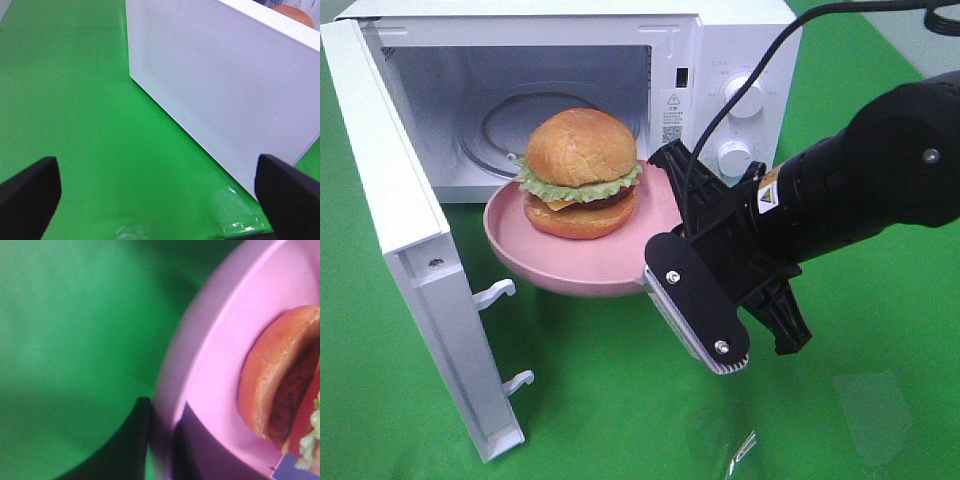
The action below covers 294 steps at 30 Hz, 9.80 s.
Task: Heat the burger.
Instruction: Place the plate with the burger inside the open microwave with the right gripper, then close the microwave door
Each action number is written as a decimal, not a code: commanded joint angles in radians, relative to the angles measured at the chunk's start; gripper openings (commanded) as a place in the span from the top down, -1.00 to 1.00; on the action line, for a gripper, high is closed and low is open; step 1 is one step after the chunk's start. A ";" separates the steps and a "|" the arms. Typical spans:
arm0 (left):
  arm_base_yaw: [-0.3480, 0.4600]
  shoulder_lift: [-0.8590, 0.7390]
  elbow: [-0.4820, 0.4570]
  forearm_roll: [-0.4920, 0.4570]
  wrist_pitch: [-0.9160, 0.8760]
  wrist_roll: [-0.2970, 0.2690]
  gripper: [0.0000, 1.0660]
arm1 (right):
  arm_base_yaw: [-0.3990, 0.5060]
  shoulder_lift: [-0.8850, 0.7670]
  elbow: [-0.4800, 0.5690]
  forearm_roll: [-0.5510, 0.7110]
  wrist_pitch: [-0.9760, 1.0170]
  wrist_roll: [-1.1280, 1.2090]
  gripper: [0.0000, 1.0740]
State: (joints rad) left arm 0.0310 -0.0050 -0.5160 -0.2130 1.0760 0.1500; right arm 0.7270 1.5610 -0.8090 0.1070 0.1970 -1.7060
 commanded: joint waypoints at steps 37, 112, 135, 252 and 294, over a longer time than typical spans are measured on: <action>-0.005 -0.022 0.000 0.000 -0.001 0.003 -0.83 | -0.006 0.177 -0.281 -0.185 -0.129 0.194 1.00; -0.005 -0.016 0.000 0.000 -0.001 0.003 -0.83 | -0.052 0.549 -0.687 -0.302 -0.104 0.404 0.96; -0.005 -0.016 0.000 0.000 -0.001 0.003 -0.83 | -0.064 0.696 -0.933 -0.384 -0.006 0.502 0.96; -0.005 -0.016 0.000 0.000 -0.001 0.003 -0.83 | -0.060 0.059 -0.169 -0.385 -0.007 1.230 -0.16; -0.005 -0.016 0.000 0.000 -0.001 0.003 -0.83 | -0.060 -0.596 0.066 -0.255 0.761 1.867 -0.40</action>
State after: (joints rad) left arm 0.0310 -0.0050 -0.5160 -0.2130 1.0760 0.1500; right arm 0.6680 1.0230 -0.7710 -0.1530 0.9380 0.1550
